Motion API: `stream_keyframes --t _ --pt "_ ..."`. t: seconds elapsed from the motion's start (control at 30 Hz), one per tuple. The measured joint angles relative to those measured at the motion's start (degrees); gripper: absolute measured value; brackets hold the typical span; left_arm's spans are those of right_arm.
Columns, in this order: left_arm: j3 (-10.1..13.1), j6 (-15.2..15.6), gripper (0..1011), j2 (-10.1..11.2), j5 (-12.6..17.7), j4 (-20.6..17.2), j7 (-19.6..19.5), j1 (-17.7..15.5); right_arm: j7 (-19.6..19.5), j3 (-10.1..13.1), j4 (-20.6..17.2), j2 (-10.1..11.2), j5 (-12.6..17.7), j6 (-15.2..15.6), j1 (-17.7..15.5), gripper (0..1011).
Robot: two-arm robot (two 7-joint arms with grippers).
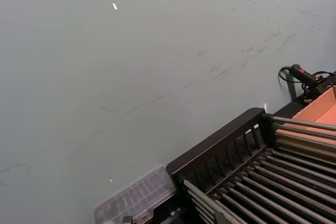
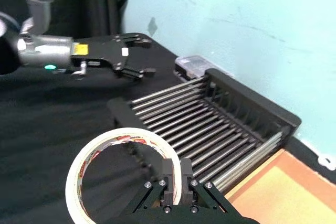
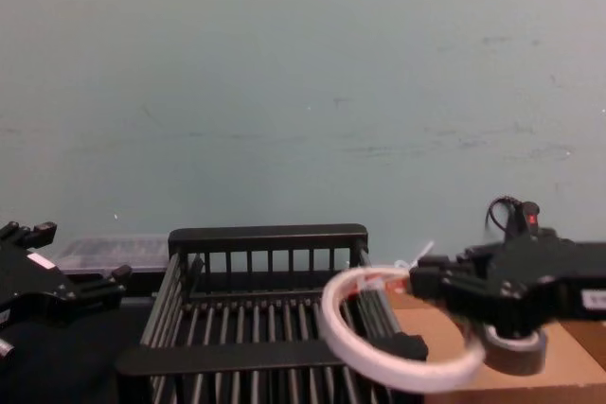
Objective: Pick up the white tape and place it into the black box , Pick up the silver tape and place it into the brown box.
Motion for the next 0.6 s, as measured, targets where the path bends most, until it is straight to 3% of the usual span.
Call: stream_keyframes --t 0.3,0.37,0.6 --pt "0.0 0.0 1001 0.0 0.0 0.0 0.0 -0.01 -1.73 -1.9 7.25 -4.8 -1.25 0.72 6.46 95" --pt "0.0 0.0 1001 0.0 0.0 0.0 0.0 0.0 -2.37 -2.61 10.54 -6.8 -2.06 0.69 8.8 95" --pt "0.0 0.0 1001 0.0 0.0 0.0 0.0 -0.01 -3.11 -3.78 16.55 -10.21 -3.62 0.68 12.45 95"
